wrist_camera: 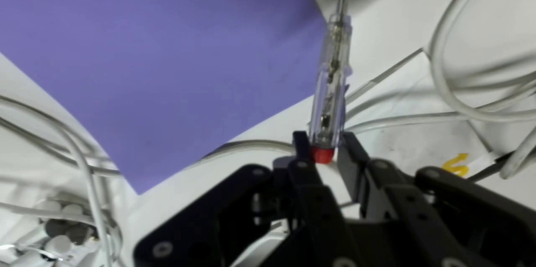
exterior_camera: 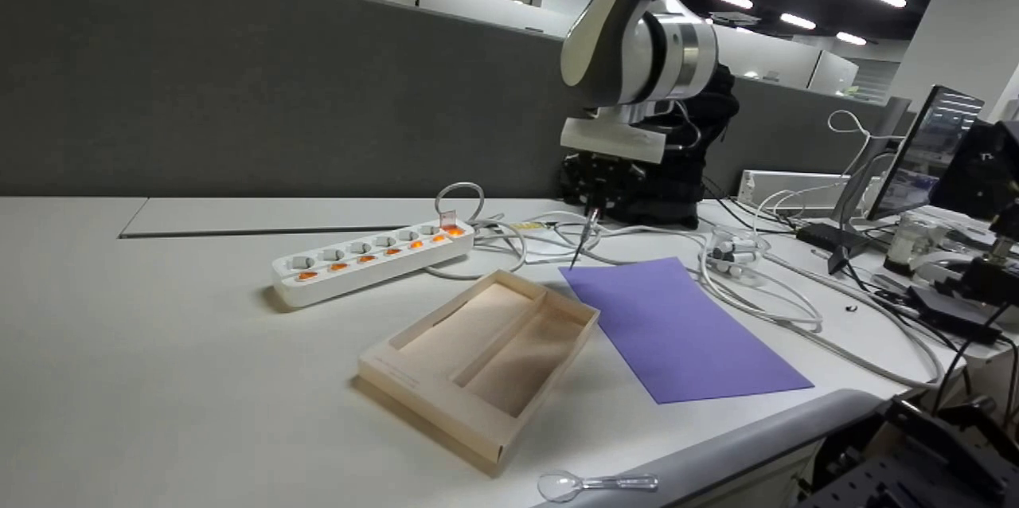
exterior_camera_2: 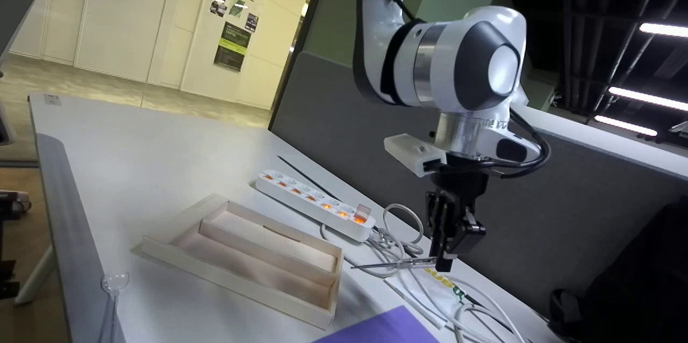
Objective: Remove the screwdriver from the tray and put it on the table
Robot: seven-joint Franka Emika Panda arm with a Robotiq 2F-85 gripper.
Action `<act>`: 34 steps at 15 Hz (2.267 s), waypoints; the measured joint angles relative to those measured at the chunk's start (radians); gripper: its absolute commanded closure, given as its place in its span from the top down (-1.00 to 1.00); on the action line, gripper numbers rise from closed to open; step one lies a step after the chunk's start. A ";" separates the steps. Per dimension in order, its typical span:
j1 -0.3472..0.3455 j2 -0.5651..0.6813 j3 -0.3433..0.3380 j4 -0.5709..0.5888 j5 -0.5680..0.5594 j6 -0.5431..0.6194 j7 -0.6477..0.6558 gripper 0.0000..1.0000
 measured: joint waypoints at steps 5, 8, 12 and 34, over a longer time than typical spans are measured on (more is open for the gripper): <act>-0.150 -0.046 0.090 -0.114 0.124 0.000 -0.053 -0.89; -0.270 -0.045 0.184 -0.150 0.279 -0.001 -0.167 -0.89; -0.400 -0.037 0.264 -0.162 0.439 -0.027 -0.304 -0.89; -0.371 0.149 0.227 0.007 0.379 -0.155 -0.228 0.61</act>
